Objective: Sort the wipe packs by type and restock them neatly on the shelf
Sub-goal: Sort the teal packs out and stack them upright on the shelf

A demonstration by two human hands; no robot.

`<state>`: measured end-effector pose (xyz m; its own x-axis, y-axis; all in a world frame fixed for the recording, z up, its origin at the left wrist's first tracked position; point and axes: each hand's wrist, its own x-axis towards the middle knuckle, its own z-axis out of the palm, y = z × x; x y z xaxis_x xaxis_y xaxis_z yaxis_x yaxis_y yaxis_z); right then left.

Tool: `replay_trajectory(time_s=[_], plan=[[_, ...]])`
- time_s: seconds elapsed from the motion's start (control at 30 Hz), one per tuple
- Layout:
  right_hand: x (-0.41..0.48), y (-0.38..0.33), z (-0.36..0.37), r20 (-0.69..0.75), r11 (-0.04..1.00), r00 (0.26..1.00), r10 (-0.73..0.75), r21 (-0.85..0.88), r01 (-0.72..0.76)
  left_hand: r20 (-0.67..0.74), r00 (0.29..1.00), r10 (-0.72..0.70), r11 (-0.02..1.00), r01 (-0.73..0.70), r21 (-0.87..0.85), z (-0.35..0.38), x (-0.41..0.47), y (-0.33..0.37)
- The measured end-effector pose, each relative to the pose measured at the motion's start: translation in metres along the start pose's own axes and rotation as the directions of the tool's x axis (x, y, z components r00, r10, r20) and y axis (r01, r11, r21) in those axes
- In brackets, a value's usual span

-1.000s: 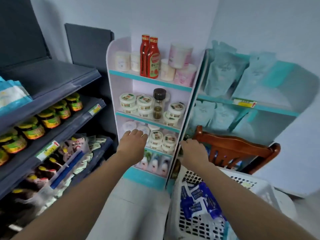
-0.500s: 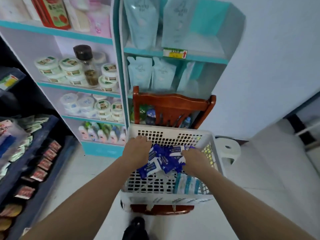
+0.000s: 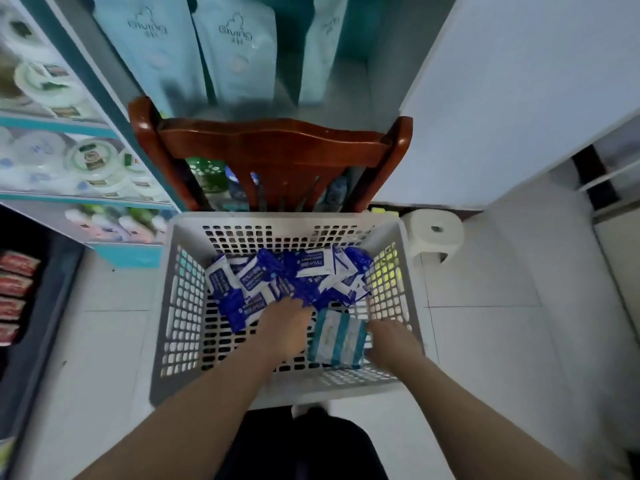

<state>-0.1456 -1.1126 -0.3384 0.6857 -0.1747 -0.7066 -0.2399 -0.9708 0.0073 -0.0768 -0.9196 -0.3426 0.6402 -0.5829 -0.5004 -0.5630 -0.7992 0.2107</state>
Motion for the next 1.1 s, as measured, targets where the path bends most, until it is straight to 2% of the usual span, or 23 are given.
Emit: replay_trajectory(time_s=[0.13, 0.23, 0.4, 0.57, 0.7, 0.83, 1.0, 1.1], plan=[[0.03, 0.016, 0.033, 0.104, 0.998, 0.995, 0.007, 0.068, -0.014, 0.157, 0.987, 0.011, 1.0, -0.008, -0.02, 0.033, 0.03, 0.022], [0.056, 0.03, 0.055, 0.161, 0.996, 0.987, -0.018, 0.085, 0.004, 0.265, 0.962, -0.065, 0.992, 0.092, -0.091, 0.077, 0.057, 0.033], [0.108, 0.04, 0.089, 0.197, 0.995, 0.976, -0.089, 0.056, 0.079, 0.368, 0.911, -0.186, 0.946, 0.267, -0.183, 0.128, 0.092, 0.05], [0.152, 0.032, 0.116, 0.141, 0.992, 0.987, -0.08, 0.105, 0.065, 0.489, 0.816, -0.308, 0.774, 0.514, -0.37, 0.193, 0.131, 0.048], [0.169, 0.03, 0.136, 0.101, 0.994, 0.993, -0.06, 0.094, 0.05, 0.471, 0.771, -0.428, 0.607, 0.631, -0.483, 0.192, 0.137, 0.047], [0.171, 0.026, 0.145, 0.023, 0.998, 1.0, -0.015, 0.059, 0.013, 0.515, 0.72, -0.465, 0.475, 0.694, -0.542, 0.198, 0.143, 0.048], [0.171, 0.027, 0.145, 0.074, 1.0, 0.997, 0.031, -0.001, -0.031, 0.494, 0.726, -0.478, 0.495, 0.687, -0.532, 0.202, 0.146, 0.047], [0.174, 0.026, 0.144, 0.06, 0.998, 0.997, 0.039, 0.036, -0.041, 0.511, 0.729, -0.455, 0.398, 0.68, -0.616, 0.204, 0.147, 0.045]])
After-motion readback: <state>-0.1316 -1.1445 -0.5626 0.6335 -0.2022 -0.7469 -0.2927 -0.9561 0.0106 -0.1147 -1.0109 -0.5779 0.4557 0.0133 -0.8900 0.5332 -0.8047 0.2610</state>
